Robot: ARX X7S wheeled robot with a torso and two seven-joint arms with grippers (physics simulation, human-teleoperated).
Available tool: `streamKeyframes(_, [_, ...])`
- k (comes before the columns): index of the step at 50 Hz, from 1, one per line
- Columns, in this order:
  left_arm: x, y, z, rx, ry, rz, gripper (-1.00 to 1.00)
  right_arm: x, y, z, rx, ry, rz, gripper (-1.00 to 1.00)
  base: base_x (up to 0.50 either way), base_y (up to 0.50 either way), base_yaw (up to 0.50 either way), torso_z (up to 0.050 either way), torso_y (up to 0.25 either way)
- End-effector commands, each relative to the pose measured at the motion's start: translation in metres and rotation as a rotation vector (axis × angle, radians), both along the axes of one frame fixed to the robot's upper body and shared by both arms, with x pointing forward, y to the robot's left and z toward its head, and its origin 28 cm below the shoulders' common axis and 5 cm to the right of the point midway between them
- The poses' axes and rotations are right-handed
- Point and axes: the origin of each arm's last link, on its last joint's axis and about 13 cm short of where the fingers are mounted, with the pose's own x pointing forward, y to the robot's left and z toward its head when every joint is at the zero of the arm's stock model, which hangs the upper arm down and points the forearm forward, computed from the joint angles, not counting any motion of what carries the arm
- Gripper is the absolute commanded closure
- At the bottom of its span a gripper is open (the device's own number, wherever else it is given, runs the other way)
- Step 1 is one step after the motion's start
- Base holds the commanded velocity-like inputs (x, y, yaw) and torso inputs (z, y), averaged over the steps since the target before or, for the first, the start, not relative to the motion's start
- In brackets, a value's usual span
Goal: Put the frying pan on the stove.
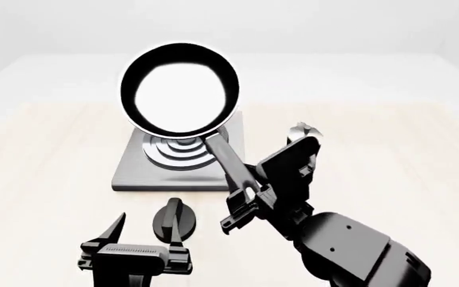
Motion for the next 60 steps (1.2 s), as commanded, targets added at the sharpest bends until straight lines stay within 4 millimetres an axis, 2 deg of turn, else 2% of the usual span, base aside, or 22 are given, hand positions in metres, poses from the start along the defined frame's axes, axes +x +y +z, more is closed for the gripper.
streamKeyframes(1, [0.001, 0.000, 0.001, 0.002, -0.003, -0.001, -1.00, 0.010, -0.002, 0.015, -0.015, -0.041, -0.026, 1.00, 0.00, 0.00, 0.00, 0.000, 0.000])
streamKeyframes(15, [0.000, -0.001, -0.001, 0.005, -0.001, -0.003, -1.00, 0.023, 0.001, 0.020, -0.061, -0.004, -0.037, 1.00, 0.00, 0.00, 0.00, 0.001, 0.002])
streamKeyframes(28, [0.000, 0.000, -0.001, 0.003, -0.003, -0.002, -1.00, 0.030, 0.007, 0.034, -0.080, 0.031, -0.035, 1.00, 0.00, 0.00, 0.00, 0.000, 0.002])
streamKeyframes(45, [0.001, 0.000, 0.001, 0.006, -0.007, -0.006, -1.00, 0.044, 0.004, 0.037, -0.089, 0.068, -0.069, 1.00, 0.00, 0.00, 0.00, 0.001, 0.002])
streamKeyframes(60, [0.001, 0.000, 0.000, 0.009, -0.007, -0.005, -1.00, 0.048, 0.008, 0.027, -0.095, 0.091, -0.066, 1.00, 0.00, 0.00, 0.00, 0.001, 0.002])
